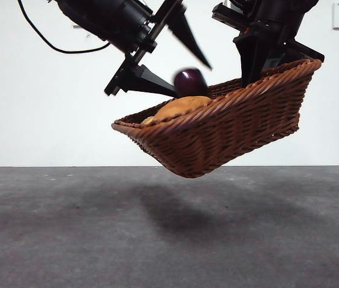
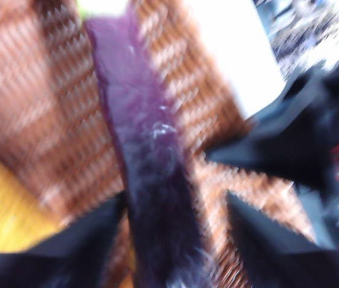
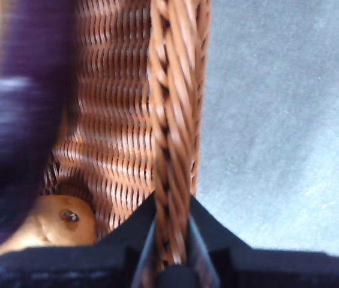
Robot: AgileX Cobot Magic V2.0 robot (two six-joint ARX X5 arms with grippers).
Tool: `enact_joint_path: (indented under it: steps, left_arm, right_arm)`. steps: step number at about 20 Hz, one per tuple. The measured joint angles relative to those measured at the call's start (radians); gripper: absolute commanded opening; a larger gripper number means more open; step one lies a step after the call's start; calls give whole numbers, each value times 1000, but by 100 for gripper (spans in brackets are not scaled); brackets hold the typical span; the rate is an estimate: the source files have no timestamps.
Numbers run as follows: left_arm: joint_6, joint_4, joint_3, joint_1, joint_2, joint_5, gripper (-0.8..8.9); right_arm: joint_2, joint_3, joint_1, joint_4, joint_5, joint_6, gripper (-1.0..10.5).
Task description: Help me put the vegetables on the table into the basket
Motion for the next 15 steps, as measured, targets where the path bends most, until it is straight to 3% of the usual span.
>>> enact_joint_path:
  steps: [6, 7, 9, 12, 15]
  left_arm:
    - [20, 24, -1, 48, -54, -5, 536]
    - [43, 16, -1, 58, -109, -14, 393]
    - [124, -72, -1, 63, -259, -66, -30]
    - [290, -342, 0, 49, -460, -184, -5]
    - [374, -616, 0, 12, -586, -283, -4]
  right_arm:
    - [0, 0, -31, 2, 2, -6, -12]
    - [0, 0, -62, 7, 2, -17, -12]
    - [0, 0, -144, 22, 1, -36, -12]
    - [6, 0, -269, 24, -25, -86, -12]
    - [91, 0, -353, 61, -122, -131, -12]
